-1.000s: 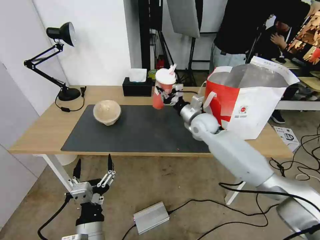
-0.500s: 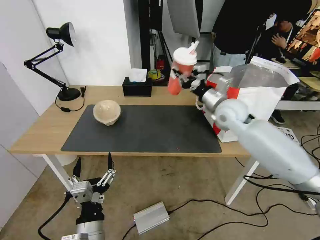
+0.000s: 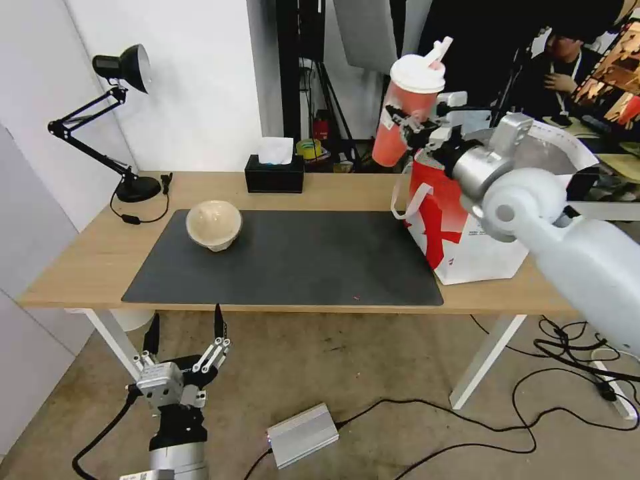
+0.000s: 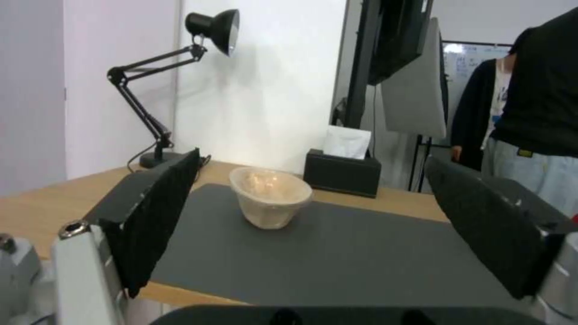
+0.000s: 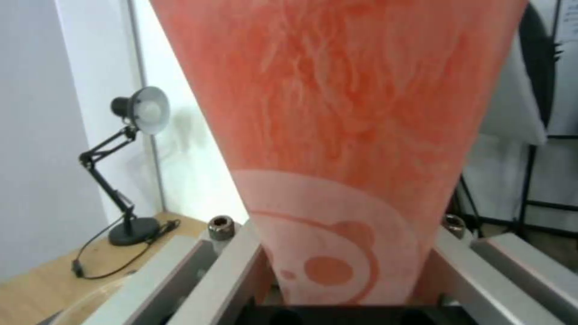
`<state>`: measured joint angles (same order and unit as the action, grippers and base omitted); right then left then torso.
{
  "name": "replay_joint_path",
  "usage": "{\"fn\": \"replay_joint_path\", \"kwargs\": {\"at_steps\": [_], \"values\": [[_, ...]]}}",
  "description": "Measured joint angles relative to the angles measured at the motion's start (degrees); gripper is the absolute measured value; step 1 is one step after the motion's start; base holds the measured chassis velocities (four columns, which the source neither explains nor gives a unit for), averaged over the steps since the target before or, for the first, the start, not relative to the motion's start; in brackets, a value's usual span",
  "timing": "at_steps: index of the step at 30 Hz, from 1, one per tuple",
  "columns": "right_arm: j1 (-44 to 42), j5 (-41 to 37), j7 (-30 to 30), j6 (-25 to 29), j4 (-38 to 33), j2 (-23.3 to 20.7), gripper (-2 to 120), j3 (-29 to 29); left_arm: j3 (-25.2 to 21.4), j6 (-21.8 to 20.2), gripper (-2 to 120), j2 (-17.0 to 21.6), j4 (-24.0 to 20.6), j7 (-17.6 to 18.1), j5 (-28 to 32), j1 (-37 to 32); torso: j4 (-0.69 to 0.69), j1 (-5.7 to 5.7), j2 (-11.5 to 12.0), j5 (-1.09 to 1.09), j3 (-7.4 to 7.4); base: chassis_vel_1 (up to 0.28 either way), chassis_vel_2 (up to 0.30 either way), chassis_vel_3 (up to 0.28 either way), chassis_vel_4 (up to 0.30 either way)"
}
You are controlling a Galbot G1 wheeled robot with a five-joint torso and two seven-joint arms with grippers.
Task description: Pick up the trash from the table and place it into the takeout bag.
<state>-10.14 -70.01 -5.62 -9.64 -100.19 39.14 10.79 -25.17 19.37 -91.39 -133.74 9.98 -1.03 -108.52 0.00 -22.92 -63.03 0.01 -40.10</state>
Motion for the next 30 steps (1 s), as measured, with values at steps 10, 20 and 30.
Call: {"fn": "replay_joint_path", "kwargs": {"at_steps": [10, 20, 30], "values": [[0.14, -0.69, -0.65, -1.13, 0.97, -2.92, 8, -1.99, 0.04, 0.31, 100, 0.02, 0.02, -0.02, -0.08, -0.05, 0.0, 0.0, 0.0, 0.0, 0.0, 0.0, 0.0, 0.0, 0.0], [-0.84, -0.38, -0.99, -1.53, 4.25, -5.45, 8, -4.35, -0.05, 0.81, 100, 0.05, 0.01, -0.12, -0.08, -0.32, 0.0, 0.0, 0.0, 0.0, 0.0, 0.0, 0.0, 0.0, 0.0], [-3.34, 0.97, -0.82, -1.54, 8.2, -6.28, 8, -6.28, 0.0, 0.94, 100, 0.08, -0.06, -0.21, 0.0, -0.32, 0.0, 0.0, 0.0, 0.0, 0.0, 0.0, 0.0, 0.0, 0.0]]}}
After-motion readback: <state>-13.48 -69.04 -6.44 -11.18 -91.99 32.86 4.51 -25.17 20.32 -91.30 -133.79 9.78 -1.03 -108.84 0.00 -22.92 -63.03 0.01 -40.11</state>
